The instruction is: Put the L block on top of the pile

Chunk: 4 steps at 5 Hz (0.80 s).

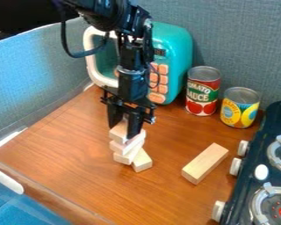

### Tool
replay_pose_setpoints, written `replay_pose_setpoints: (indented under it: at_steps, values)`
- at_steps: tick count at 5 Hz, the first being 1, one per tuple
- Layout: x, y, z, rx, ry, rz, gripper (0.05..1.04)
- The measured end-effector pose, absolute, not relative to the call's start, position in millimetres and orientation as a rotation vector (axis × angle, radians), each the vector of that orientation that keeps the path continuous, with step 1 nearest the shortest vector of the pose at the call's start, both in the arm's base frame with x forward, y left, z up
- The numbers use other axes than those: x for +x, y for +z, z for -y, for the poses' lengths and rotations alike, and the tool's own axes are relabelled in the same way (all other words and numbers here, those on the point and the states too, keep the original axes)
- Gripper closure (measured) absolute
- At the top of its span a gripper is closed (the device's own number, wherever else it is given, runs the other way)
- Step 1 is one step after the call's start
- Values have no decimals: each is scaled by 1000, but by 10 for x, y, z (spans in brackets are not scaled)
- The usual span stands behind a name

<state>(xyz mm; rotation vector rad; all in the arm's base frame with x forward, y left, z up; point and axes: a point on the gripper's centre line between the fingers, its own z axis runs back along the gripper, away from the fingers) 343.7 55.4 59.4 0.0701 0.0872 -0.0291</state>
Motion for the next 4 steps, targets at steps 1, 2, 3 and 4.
replay_pose_setpoints:
  at_steps: [1,2,3,4]
  values:
    - [3438,595,-570,81,-12,-86,168]
    - [3438,595,-572,82,-10,-86,73]
    - [3441,596,-555,86,-5,-85,79]
    - [3414,811,-533,104,5,-30,83]
